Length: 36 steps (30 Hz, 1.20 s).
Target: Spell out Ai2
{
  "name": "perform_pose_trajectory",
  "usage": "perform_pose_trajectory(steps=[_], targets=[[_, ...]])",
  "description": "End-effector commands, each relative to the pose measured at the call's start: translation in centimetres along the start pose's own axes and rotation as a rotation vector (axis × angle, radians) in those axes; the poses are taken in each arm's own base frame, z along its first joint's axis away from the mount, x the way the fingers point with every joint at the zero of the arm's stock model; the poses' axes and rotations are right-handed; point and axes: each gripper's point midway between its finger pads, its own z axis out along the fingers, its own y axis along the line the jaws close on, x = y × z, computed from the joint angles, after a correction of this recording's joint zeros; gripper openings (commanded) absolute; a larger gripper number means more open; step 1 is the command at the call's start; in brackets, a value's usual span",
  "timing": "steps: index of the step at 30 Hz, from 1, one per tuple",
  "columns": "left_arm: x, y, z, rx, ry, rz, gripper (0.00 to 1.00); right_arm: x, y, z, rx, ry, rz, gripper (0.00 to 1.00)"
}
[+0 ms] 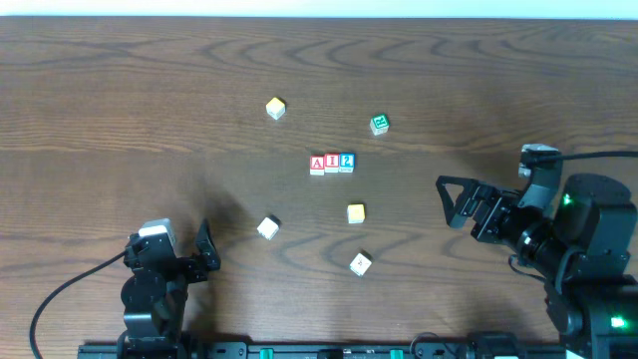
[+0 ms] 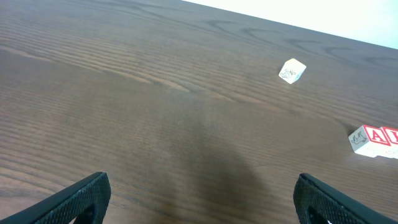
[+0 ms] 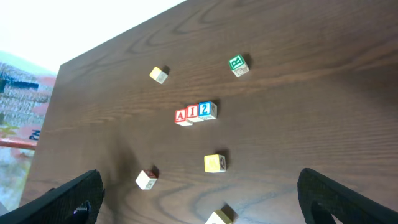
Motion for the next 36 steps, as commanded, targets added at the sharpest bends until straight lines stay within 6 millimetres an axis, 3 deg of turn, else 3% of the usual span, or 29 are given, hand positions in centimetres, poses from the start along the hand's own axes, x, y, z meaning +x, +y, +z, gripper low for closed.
perform_pose_trajectory(steps=[1, 10, 14, 17, 20, 22, 23, 29, 36], targets=[[0.7, -0.1, 0.3, 0.009, 0.011, 0.014, 0.95, 0.0, 0.3, 0.0, -0.011, 0.003, 0.000, 0.99], [0.7, -0.1, 0.3, 0.009, 0.011, 0.014, 0.95, 0.4, 0.0, 0.0, 0.002, 0.016, -0.012, 0.99], [0.7, -0.1, 0.3, 0.009, 0.011, 0.014, 0.96, 0.2, -2.2, -0.2, 0.127, -0.019, -0.276, 0.99], [0.7, -0.1, 0.3, 0.009, 0.011, 0.014, 0.95, 2.0, -3.5, 0.0, 0.144, -0.011, -0.484, 0.99], [0.7, -0.1, 0.3, 0.009, 0.011, 0.014, 0.95, 3.9, -5.5, 1.3, 0.171, -0.028, -0.571, 0.99], [0.7, -0.1, 0.3, 0.009, 0.011, 0.014, 0.96, 5.2, -7.0, 2.6, 0.188, -0.033, -0.573, 0.99], [0.7, -0.1, 0.3, 0.009, 0.011, 0.014, 0.95, 6.7, -8.4, 3.8, 0.199, -0.011, -0.563, 0.99], [0.7, -0.1, 0.3, 0.009, 0.011, 0.014, 0.95, 12.2, -12.4, 7.0, 0.212, 0.065, -0.508, 0.99], [0.7, -0.1, 0.3, 0.009, 0.011, 0.014, 0.95, 15.2, -14.3, 8.3, 0.199, 0.017, -0.456, 0.99]])
